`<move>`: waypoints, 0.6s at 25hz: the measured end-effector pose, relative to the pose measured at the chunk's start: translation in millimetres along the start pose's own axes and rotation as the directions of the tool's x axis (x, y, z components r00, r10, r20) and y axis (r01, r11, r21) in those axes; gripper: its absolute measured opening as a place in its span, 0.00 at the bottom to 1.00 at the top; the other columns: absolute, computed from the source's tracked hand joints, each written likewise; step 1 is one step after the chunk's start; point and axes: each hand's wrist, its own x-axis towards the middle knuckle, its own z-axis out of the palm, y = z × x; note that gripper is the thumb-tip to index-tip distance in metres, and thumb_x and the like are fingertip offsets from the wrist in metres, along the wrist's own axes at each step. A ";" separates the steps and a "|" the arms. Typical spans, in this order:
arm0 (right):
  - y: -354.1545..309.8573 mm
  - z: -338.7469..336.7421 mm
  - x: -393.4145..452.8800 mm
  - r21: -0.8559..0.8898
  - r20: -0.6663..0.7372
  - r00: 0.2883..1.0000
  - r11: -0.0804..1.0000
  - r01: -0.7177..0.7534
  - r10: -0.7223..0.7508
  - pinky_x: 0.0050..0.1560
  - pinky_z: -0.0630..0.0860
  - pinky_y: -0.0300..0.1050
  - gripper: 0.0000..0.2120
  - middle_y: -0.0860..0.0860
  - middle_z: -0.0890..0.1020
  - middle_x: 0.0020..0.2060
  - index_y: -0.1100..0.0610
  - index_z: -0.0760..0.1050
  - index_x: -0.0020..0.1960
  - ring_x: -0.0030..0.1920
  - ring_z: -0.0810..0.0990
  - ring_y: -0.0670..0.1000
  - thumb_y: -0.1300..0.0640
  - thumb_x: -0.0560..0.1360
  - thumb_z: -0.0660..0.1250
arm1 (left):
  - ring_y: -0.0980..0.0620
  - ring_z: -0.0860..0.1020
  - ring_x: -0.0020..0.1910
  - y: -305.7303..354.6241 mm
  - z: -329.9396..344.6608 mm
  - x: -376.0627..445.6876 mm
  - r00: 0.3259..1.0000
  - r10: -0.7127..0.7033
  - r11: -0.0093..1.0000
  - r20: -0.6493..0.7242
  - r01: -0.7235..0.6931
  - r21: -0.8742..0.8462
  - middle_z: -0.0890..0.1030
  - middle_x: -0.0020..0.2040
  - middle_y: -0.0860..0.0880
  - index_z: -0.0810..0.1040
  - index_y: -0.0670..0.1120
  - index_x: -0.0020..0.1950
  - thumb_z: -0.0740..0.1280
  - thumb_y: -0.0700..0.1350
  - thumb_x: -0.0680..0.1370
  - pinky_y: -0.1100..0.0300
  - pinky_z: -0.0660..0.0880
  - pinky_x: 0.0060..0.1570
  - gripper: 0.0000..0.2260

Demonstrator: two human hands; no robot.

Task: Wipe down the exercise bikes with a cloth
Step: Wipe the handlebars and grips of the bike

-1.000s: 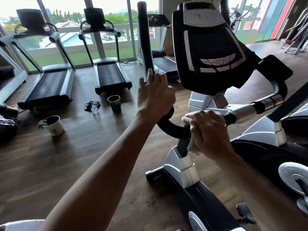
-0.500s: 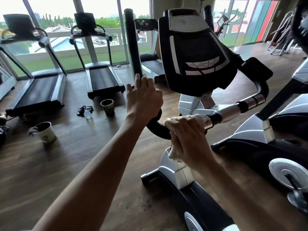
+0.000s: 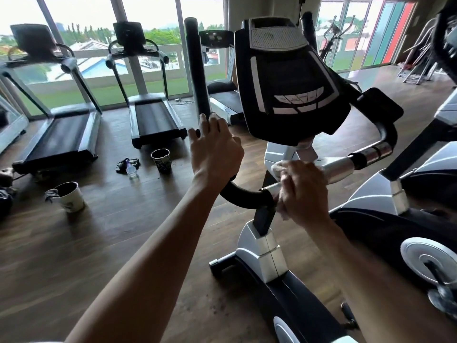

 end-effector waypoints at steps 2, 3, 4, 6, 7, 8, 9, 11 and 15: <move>-15.3 10.3 -22.7 0.039 0.052 0.966 0.967 0.250 -0.252 0.65 0.69 0.57 0.17 0.49 0.81 0.56 0.54 0.79 0.61 0.58 0.77 0.55 0.53 0.78 0.58 | 0.42 0.60 0.80 -0.1 -0.4 0.1 1.000 -0.010 1.000 -0.019 0.010 -0.005 0.66 0.78 0.41 0.66 0.38 0.74 0.54 0.49 0.83 0.41 0.61 0.71 0.23; -8.2 5.0 -25.6 0.067 0.106 0.921 0.927 0.369 -0.374 0.66 0.69 0.56 0.17 0.48 0.81 0.58 0.54 0.79 0.62 0.60 0.77 0.54 0.53 0.78 0.58 | 0.42 0.59 0.80 -0.9 -0.8 -0.2 1.000 -0.011 1.000 -0.018 0.011 -0.012 0.65 0.78 0.41 0.66 0.38 0.74 0.53 0.49 0.83 0.42 0.61 0.71 0.23; 1.9 -4.4 -16.4 0.086 0.146 0.897 0.908 0.409 -0.418 0.65 0.70 0.55 0.18 0.48 0.81 0.58 0.53 0.80 0.62 0.60 0.78 0.54 0.52 0.78 0.58 | 0.43 0.59 0.80 -1.6 -1.2 -0.6 1.000 -0.010 1.000 -0.015 0.009 -0.014 0.65 0.78 0.42 0.66 0.39 0.74 0.53 0.49 0.83 0.42 0.61 0.71 0.23; 20.3 -17.8 11.4 0.068 0.132 0.972 0.980 0.189 -0.197 0.59 0.73 0.52 0.18 0.50 0.84 0.54 0.52 0.81 0.58 0.55 0.80 0.56 0.51 0.76 0.56 | 0.43 0.59 0.80 -0.4 -2.0 -1.4 1.000 -0.009 1.000 -0.012 0.009 -0.015 0.65 0.78 0.42 0.66 0.39 0.74 0.53 0.49 0.83 0.42 0.61 0.71 0.23; 20.0 -18.5 20.2 0.045 0.112 0.993 0.998 0.037 -0.042 0.56 0.73 0.51 0.18 0.51 0.85 0.51 0.52 0.81 0.56 0.53 0.81 0.57 0.50 0.76 0.55 | 0.43 0.60 0.79 1.3 -2.4 -1.4 1.000 -0.019 1.000 -0.013 0.019 -0.018 0.65 0.78 0.42 0.66 0.39 0.74 0.53 0.49 0.83 0.41 0.61 0.71 0.23; 12.6 -14.3 20.6 0.009 0.085 0.996 0.999 -0.040 0.040 0.55 0.72 0.52 0.18 0.52 0.85 0.49 0.52 0.81 0.55 0.52 0.80 0.58 0.49 0.76 0.55 | 0.42 0.60 0.79 3.1 -2.4 -2.0 0.999 -0.029 0.999 -0.015 0.028 -0.018 0.66 0.77 0.41 0.66 0.39 0.74 0.53 0.49 0.83 0.41 0.61 0.71 0.23; -2.6 -7.3 13.9 -0.028 0.079 0.996 0.999 -0.029 0.031 0.56 0.72 0.53 0.18 0.51 0.84 0.49 0.51 0.81 0.55 0.52 0.80 0.57 0.49 0.76 0.54 | 0.42 0.61 0.79 4.0 -2.0 -3.0 0.999 -0.037 0.999 -0.019 0.036 -0.016 0.67 0.77 0.41 0.67 0.39 0.73 0.54 0.49 0.83 0.41 0.61 0.70 0.22; -25.2 4.4 -12.2 -0.002 0.104 0.978 0.983 0.184 -0.183 0.60 0.71 0.56 0.17 0.49 0.83 0.51 0.50 0.80 0.57 0.54 0.79 0.55 0.49 0.77 0.57 | 0.42 0.62 0.78 3.7 -0.5 -3.3 0.999 -0.031 0.999 -0.032 0.031 -0.009 0.68 0.76 0.41 0.68 0.40 0.71 0.54 0.49 0.82 0.41 0.62 0.70 0.21; 10.2 -18.8 15.2 0.063 0.184 0.971 0.988 0.143 -0.152 0.54 0.75 0.51 0.16 0.46 0.85 0.50 0.47 0.80 0.55 0.53 0.81 0.54 0.48 0.74 0.58 | 0.43 0.65 0.76 0.2 1.8 -3.7 0.997 -0.013 0.999 -0.069 0.011 -0.037 0.71 0.73 0.43 0.71 0.42 0.68 0.51 0.50 0.81 0.43 0.63 0.69 0.21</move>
